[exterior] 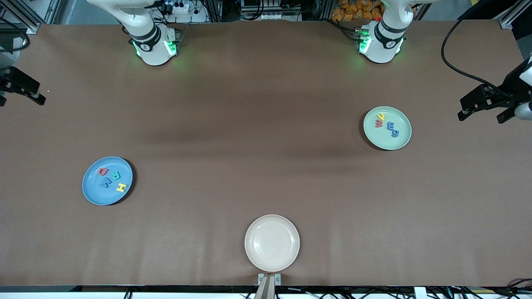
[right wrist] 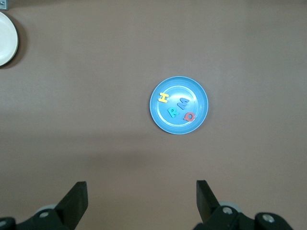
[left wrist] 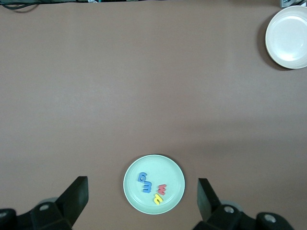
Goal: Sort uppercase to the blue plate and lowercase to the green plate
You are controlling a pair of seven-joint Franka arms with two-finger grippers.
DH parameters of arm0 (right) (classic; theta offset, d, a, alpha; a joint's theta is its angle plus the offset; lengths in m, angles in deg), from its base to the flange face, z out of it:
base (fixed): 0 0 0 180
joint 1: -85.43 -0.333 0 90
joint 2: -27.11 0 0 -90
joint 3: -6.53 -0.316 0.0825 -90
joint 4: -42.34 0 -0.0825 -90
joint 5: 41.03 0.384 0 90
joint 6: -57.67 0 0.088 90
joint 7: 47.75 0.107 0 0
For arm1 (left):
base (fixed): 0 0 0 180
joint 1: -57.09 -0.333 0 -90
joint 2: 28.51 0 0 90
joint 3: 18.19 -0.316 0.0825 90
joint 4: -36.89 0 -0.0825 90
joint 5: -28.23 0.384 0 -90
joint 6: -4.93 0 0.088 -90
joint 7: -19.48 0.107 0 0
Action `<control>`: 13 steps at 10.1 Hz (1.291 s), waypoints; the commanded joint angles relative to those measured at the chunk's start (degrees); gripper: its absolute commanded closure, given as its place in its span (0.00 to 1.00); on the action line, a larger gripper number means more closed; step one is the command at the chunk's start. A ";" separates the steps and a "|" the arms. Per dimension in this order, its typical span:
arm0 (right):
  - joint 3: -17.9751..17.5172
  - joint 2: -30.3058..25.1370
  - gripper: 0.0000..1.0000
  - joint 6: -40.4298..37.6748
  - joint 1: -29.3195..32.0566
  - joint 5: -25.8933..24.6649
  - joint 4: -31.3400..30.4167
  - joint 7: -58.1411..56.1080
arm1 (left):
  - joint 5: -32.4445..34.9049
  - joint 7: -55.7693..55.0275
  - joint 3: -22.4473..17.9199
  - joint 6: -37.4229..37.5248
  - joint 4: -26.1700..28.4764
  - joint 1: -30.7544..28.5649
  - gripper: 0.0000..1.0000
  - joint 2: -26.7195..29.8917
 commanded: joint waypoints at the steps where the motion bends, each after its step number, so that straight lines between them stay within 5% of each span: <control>1: 0.91 0.66 0.00 -1.05 -0.90 0.08 2.11 0.40 | -0.60 -0.73 0.47 0.31 -0.18 -0.64 0.00 0.70; 13: 1.44 0.66 0.00 -2.28 -0.90 -0.53 2.20 0.40 | -0.16 -0.73 0.73 4.44 -0.09 -0.64 0.00 1.84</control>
